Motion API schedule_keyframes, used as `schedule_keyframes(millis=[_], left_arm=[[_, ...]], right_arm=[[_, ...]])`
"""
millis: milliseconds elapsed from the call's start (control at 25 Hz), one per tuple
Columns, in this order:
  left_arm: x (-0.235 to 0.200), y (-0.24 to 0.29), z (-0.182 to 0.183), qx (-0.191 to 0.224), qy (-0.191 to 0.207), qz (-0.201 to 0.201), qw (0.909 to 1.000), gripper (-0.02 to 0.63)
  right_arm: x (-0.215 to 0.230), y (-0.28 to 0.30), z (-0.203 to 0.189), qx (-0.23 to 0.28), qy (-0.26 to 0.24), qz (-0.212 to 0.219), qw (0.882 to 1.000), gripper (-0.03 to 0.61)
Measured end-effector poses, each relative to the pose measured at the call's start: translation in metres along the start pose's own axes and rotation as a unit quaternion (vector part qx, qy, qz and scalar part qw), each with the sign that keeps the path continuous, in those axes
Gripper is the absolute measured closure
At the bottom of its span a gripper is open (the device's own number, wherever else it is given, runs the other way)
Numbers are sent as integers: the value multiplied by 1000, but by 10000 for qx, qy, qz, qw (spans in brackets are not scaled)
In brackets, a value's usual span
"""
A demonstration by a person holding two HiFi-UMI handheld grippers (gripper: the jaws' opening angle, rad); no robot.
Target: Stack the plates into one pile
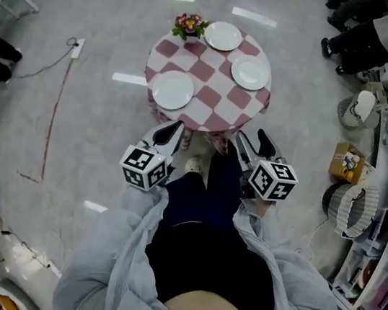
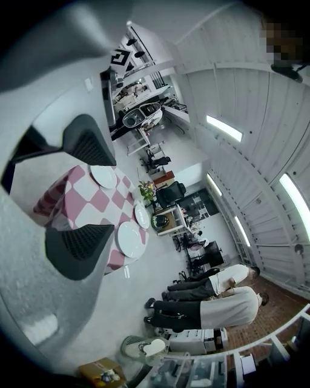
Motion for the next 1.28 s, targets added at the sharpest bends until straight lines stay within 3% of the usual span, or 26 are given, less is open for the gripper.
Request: schedule_keyframes(millis=[440,720,920,1080,1280], left_arm=[[-17,28,12,-136,-196,224,9995,601],[-29,58,36,-152,-272,373,9988,601],[-40,78,45,-197,-451,490,9976,601],[-44,95,52,-266,-548,533,9967,601],[-50,117,54,-433,-681,594,9950,601]], right_arm=[[34,41,25,-61,1079,601,9923,281],[68,70,56,-304,1360,761,9873,281],[87,94,77,-433,1985,1164,9722,281],[112,114,81,-634,2397,1156,9618,281],[140,136,71,-920,3036,1223,9404,281]])
Point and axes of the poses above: the fingertips, and each gripper's own axes: y forward along the fingers, x to its right, z out of its top, the point moved 6 cm from there along -y, backward along the fingers, and after that the axes turned 11 degrees about -x, right-handed, at the moved point
